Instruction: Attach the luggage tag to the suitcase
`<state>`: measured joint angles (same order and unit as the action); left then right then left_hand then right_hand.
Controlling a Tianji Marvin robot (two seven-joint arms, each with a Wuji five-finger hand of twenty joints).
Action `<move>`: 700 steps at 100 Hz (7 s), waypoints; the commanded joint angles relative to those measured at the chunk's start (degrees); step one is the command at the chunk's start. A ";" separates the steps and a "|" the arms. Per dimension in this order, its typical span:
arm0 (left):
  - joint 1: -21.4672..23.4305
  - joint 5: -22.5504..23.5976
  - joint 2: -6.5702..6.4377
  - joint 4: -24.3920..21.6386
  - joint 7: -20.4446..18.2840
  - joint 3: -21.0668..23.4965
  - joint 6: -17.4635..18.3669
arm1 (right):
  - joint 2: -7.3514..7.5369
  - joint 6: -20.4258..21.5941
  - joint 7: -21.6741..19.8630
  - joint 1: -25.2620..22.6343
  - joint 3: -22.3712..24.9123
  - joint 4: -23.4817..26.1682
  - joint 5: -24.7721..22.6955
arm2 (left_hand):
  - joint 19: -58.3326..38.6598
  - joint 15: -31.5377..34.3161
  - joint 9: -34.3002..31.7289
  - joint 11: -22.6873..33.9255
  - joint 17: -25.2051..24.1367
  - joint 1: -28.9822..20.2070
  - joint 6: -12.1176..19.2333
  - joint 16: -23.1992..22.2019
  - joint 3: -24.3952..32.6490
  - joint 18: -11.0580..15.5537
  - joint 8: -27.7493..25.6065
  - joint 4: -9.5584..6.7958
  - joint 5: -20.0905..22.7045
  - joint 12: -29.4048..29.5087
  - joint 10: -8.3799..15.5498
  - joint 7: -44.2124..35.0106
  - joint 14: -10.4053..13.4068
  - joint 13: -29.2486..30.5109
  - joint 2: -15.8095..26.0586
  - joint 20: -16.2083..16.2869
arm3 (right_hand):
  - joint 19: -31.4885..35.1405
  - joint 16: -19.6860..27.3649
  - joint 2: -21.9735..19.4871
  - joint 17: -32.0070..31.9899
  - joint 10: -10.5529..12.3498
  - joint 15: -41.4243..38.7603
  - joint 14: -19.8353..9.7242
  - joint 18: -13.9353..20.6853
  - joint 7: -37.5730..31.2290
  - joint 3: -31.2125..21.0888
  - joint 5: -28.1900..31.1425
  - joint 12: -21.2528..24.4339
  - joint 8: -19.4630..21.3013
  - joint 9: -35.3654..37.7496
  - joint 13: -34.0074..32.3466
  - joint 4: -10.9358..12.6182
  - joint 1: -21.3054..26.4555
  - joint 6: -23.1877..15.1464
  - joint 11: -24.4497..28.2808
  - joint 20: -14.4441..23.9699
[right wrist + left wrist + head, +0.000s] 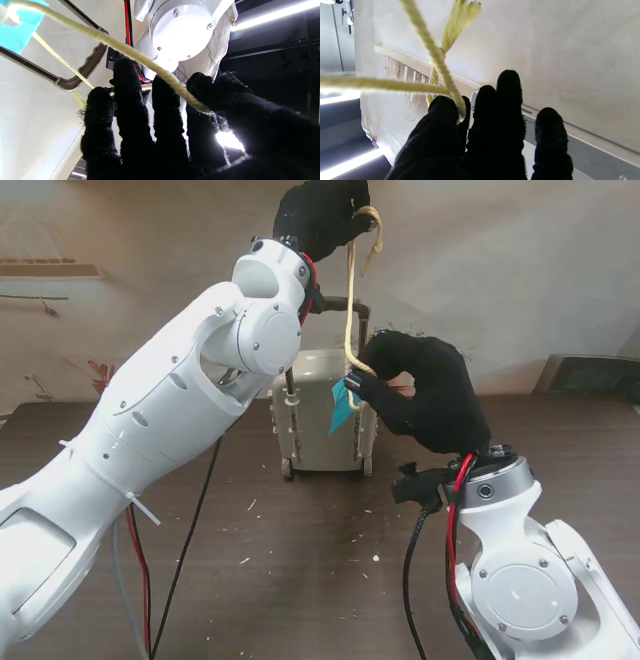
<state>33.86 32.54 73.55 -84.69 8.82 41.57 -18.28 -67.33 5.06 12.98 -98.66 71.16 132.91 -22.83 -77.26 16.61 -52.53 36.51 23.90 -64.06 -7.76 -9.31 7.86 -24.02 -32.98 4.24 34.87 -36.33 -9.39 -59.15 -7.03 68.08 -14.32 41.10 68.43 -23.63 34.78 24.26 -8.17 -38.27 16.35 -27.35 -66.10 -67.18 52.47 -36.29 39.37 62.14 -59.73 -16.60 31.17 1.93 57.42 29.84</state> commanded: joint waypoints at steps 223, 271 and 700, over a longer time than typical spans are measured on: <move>-2.85 10.79 -8.21 -8.69 -28.53 1.71 -5.13 | 0.39 -1.80 -1.40 -0.75 -1.77 -0.33 0.22 | 8.03 -9.72 15.96 -11.65 -11.74 28.95 3.22 2.08 29.72 5.23 17.80 2.54 1.22 7.36 3.08 41.46 3.51 -17.48 -20.90 -4.51 | 0.41 -0.92 -1.19 0.81 1.01 -1.05 -1.03 0.58 -1.28 1.40 -0.63 -0.17 0.90 -0.68 -0.19 -0.72 2.37 -2.28 1.14 1.11; -5.03 11.99 -8.03 -7.22 -28.47 1.04 -1.54 | 0.42 -1.63 -1.36 -1.42 -1.45 -0.35 0.16 | 9.38 -9.50 13.78 -11.29 -12.38 27.94 5.90 2.01 32.01 5.16 15.76 2.63 4.11 7.35 3.86 35.75 4.03 -16.79 -19.62 -5.18 | 0.48 -0.92 -1.16 0.79 1.02 -1.17 -1.07 0.52 -1.24 1.45 -0.75 -0.15 0.99 -0.67 -0.23 -0.74 2.39 -2.30 1.15 1.19; 41.45 -21.28 -0.10 -23.06 7.51 12.52 -7.93 | 0.16 -5.31 -1.75 0.36 -4.89 -0.77 1.91 | -2.92 50.70 10.96 7.45 -0.94 13.92 -4.14 -79.67 -8.25 -0.39 33.88 -3.92 -25.33 0.47 -3.01 61.84 -32.96 -52.47 11.42 1.96 | 0.68 -0.90 -1.93 0.78 1.11 -1.33 -0.89 0.53 -0.85 2.54 -1.07 -0.38 0.58 -0.70 -0.20 -0.67 2.39 -2.96 1.20 1.36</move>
<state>74.47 11.09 72.98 -106.38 16.34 53.93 -26.50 -67.39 -0.21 11.98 -98.00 66.17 131.87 -20.80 -78.05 65.49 -39.67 42.43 21.29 -50.37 -11.21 -85.71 1.50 -25.81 -0.20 0.96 9.76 -34.98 -11.88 2.37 -32.70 14.89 -4.33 41.87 68.41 -23.63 33.95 25.29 -8.13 -38.94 16.28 -27.34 -66.11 -65.49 52.41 -36.29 39.38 62.14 -59.73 -16.60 31.20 1.16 57.43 30.65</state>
